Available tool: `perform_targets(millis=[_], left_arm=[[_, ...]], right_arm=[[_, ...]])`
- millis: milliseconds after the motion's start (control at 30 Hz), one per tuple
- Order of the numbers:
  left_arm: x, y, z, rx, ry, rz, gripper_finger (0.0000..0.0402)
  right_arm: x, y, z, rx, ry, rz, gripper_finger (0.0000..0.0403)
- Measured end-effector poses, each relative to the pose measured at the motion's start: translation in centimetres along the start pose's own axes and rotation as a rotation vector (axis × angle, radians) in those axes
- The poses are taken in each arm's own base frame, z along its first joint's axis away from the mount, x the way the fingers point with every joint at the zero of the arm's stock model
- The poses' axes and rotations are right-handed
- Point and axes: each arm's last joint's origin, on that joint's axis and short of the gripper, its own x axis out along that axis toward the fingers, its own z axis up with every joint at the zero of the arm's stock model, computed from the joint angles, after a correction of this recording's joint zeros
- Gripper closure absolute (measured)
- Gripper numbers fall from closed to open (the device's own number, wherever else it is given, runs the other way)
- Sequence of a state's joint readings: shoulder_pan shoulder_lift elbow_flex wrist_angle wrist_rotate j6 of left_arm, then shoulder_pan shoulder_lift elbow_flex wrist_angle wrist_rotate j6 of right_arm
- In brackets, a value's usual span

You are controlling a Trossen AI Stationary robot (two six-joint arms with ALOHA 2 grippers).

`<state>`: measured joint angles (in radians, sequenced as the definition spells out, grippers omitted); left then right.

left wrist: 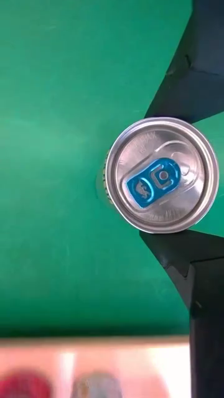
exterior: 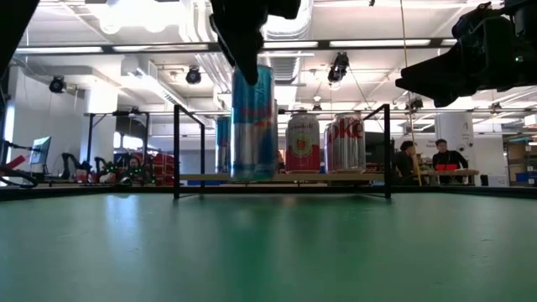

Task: Place canned beverage on shelf
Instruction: Put the blue soda can on the shelf aligned with the other blue soda can

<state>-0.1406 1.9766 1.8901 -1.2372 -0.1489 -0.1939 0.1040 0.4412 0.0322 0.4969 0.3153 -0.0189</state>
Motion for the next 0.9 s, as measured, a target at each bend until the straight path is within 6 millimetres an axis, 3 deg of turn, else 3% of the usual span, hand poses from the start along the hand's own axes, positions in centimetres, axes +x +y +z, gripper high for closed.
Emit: perform_targets(millis=[267,533,900], left_arm=[[2.3,1.4,0.6,0.142,0.066,-0.091,0.0167],[3.9,1.3,0.9,0.283,0.089,-0.093,0.0164],[4.1,1.7,0.8,0.168,0.116,-0.091,0.0157]], right_arm=[[0.0,0.0,0.0,0.0,0.0,0.0,0.0209],[0.0,0.0,0.0,0.0,0.001,0.0,0.0209],[0.0,0.0,-0.1,-0.002,0.006,0.001,0.0209]])
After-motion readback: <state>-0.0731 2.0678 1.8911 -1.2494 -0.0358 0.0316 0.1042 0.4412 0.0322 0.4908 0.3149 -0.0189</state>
